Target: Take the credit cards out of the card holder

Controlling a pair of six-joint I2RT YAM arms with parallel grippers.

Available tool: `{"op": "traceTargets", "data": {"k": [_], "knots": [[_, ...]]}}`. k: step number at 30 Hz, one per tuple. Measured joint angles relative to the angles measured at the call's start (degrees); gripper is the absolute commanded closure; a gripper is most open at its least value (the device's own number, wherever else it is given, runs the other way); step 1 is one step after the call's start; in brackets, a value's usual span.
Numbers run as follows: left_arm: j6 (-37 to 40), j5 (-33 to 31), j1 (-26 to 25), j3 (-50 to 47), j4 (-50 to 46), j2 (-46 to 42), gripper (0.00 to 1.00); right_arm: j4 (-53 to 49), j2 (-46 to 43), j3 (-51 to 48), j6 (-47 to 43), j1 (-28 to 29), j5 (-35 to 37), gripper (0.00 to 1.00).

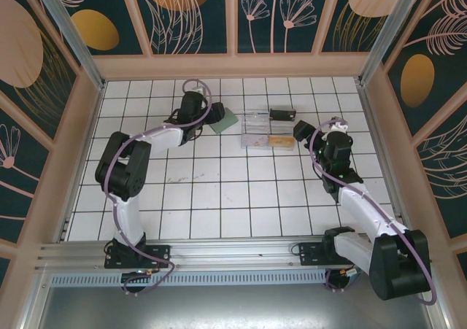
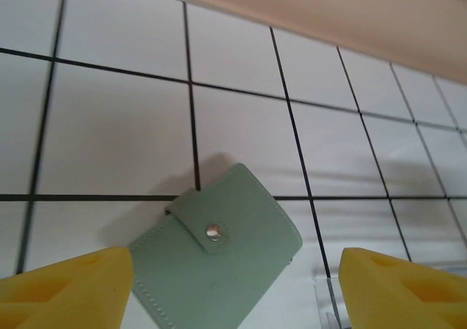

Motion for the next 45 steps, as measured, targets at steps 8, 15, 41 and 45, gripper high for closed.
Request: {"op": "traceTargets", "data": {"k": [8,15,41,45], "knots": [[4.55,-0.22,-1.88,10.49,-6.29,8.98,0.24,-0.15,-1.11,0.0,0.04,0.0,0.09,0.01],[8.17,-3.87,-1.88,18.62,-11.74,15.93,0.21,-0.2,-1.09,0.0,0.07,0.15,0.07,0.01],[7.56,-6.36,-2.08,-10.51,-5.18,-0.81,0.4,-1.77,-0.46,0.87,0.04,3.34,0.33,0.01],[3.04,-4.66,-2.36,-21.57,-1.31,-7.91,0.41,-2.58,-0.5,0.96,0.02,4.13,0.5,0.01]]}}
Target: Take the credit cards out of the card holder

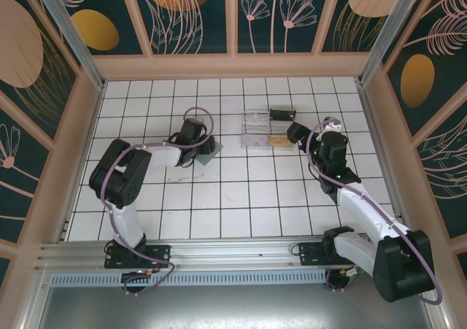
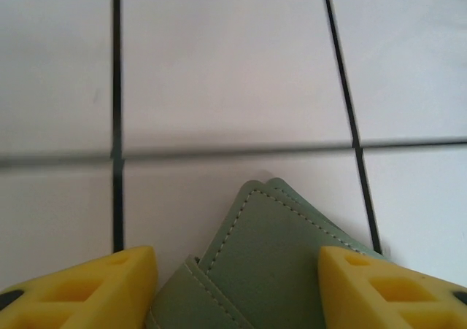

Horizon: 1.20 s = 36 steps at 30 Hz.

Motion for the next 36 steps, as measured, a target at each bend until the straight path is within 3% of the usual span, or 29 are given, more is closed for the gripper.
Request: {"op": "traceTargets", "data": {"k": [7,11,14,21,25,27,36], "knots": [[-12.31,-0.17,-5.99,-14.56,9.14,-8.96,0.38,-0.46,0.59,1.09,-0.98,2.8,0.31,0.01],[-19.67,-0.55,-9.81,-17.84,12.52,-11.28,0.31,-0.59,2.62,3.85,-2.16,5.97,0.9,0.01],[-22.21,-0.72,-11.3,-18.03,10.03,-13.38,0.27,-0.66,3.74,5.05,-2.84,7.67,1.33,0.01],[-13.11,-5.31,-12.9,-11.32,-4.04,-18.16,0.34,-0.92,5.75,5.27,-3.72,9.84,2.21,0.01],[-5.44,-7.85,-15.41,-9.92,-8.72,-20.59,0.52,-1.33,5.97,5.27,-3.93,10.1,2.58,0.01],[-2.75,-8.31,-16.33,-9.97,-10.45,-21.07,0.56,-1.9,5.97,5.27,-3.93,10.12,3.34,0.01],[3.04,-12.0,-18.86,-8.9,-14.34,-17.44,0.59,-3.45,5.95,5.27,-3.91,10.1,3.91,0.01]]}}
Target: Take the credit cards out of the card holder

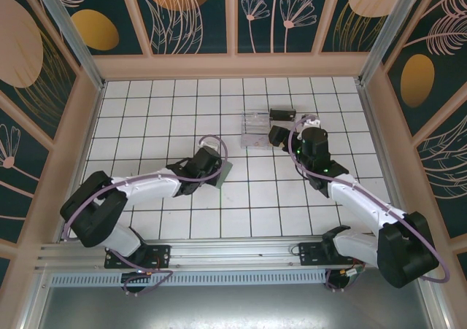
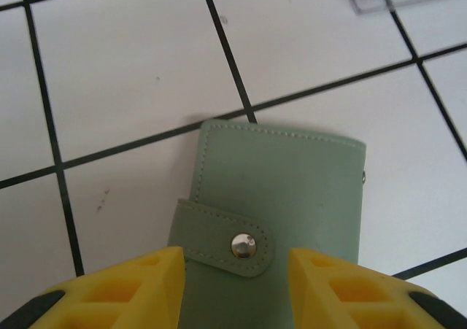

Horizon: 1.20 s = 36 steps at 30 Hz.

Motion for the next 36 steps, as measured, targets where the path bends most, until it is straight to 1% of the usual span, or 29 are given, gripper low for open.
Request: {"op": "traceTargets", "data": {"k": [3,14,17,22,25,26,29,33,35,36], "knots": [[0.98,-0.83,-0.7,0.66,-0.63,1.66,0.6,-0.2,0.02,0.0,0.0,0.0,0.02,0.01],[2.23,-3.17,-0.74,2.29,-1.01,5.09,0.6,-0.98,0.02,0.0,0.02,0.0,1.31,0.01],[2.58,-3.63,-0.74,2.43,-0.98,5.57,0.56,-1.22,0.02,0.0,0.02,0.0,1.42,0.01],[3.02,-5.46,-1.05,3.43,-1.01,6.86,0.55,-1.42,0.0,0.0,0.04,0.0,1.49,0.01],[3.23,-7.02,-1.62,4.2,-1.05,7.85,0.51,-1.44,0.0,0.0,0.04,0.0,1.51,0.01],[3.26,-7.48,-1.86,4.37,-1.05,8.02,0.51,-1.44,0.0,0.0,0.04,0.0,1.51,0.01],[3.23,-8.07,-2.19,4.42,-1.03,8.15,0.56,-1.46,0.0,0.0,0.04,0.0,1.51,0.01],[3.23,-8.63,-2.4,4.42,-1.05,8.28,0.7,-1.46,0.0,0.0,0.07,0.0,1.53,0.01],[2.99,-8.92,-2.58,4.52,-1.29,8.35,0.83,-1.51,0.0,0.0,0.07,0.0,1.53,0.01],[2.97,-9.14,-2.6,4.68,-1.57,8.52,0.86,-1.53,0.0,0.0,0.07,0.0,1.53,0.01]]}}
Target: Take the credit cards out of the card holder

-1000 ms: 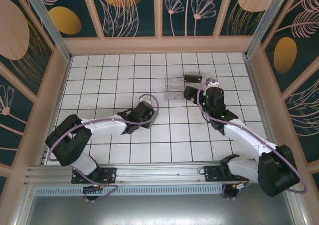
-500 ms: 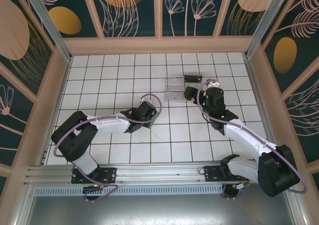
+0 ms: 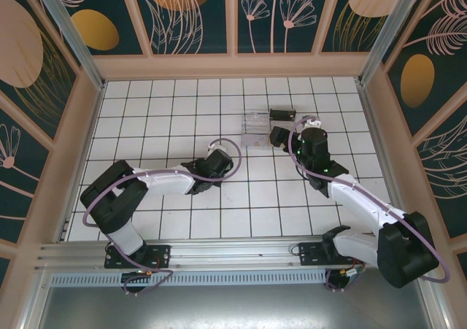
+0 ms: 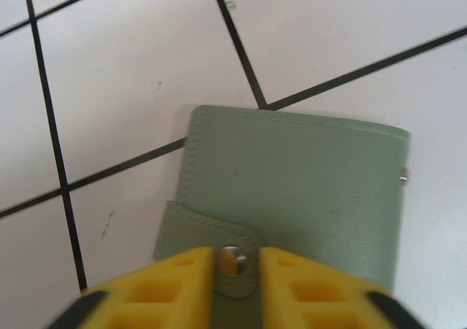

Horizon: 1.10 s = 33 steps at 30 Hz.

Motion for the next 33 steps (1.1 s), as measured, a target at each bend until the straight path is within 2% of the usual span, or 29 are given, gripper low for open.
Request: {"op": "traceTargets", "data": {"k": [5,14,19,29,33], "knots": [[-0.02,-1.27,-0.04,0.9,-0.39,0.66,1.0,-0.46,0.0,0.0,0.02,0.0,0.0,0.01],[-0.48,0.07,-0.02,1.4,-2.6,-1.05,1.0,-0.59,0.0,0.0,0.2,0.04,-0.55,0.02],[-2.23,2.51,0.44,2.84,-3.63,-2.75,1.0,-0.13,0.0,-0.13,0.35,1.25,-2.54,0.07],[-9.11,9.25,1.86,3.48,-3.61,-5.55,1.0,3.19,4.11,-0.52,1.73,8.31,-10.45,0.23],[-11.5,9.53,2.29,2.86,-3.67,-8.41,1.0,4.37,7.23,-0.52,1.97,11.32,-12.59,0.24]]}}
